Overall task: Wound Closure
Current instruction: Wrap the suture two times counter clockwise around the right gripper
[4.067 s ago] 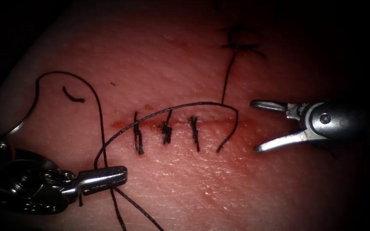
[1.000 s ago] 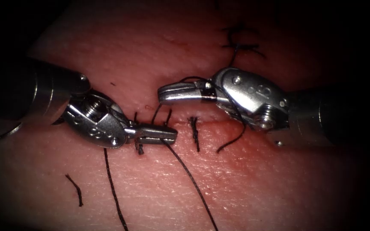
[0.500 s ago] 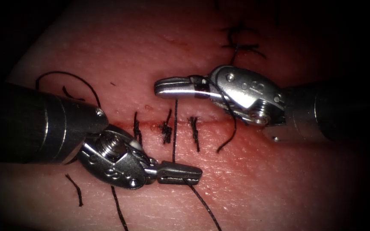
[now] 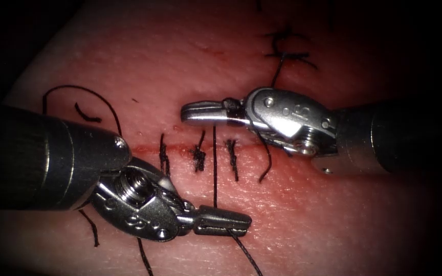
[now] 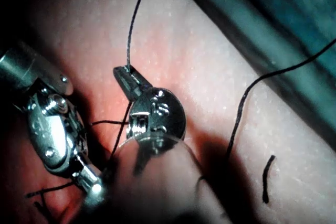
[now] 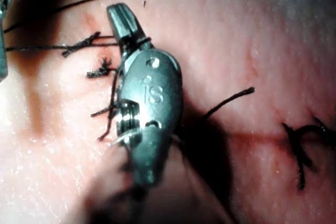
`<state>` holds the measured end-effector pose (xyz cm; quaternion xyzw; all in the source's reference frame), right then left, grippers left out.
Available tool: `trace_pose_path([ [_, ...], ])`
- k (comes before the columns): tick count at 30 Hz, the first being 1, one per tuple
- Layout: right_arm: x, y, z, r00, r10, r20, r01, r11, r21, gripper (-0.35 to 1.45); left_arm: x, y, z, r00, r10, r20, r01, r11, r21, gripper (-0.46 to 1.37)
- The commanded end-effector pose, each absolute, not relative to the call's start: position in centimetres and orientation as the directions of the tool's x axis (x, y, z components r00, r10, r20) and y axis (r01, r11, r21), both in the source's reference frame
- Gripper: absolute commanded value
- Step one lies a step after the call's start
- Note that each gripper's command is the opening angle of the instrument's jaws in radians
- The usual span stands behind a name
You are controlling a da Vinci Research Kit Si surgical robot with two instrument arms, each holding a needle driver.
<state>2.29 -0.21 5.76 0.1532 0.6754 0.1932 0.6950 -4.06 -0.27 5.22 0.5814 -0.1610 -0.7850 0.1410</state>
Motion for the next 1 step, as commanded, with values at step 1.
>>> trace_pose_path([
  [1,2.29,-0.20,5.75,0.013,0.476,-0.879,-0.068,0.878,0.474,-0.35,-4.06,-0.26,5.23,-0.283,-0.408,-0.868,0.042,-0.909,0.414,-0.35],
])
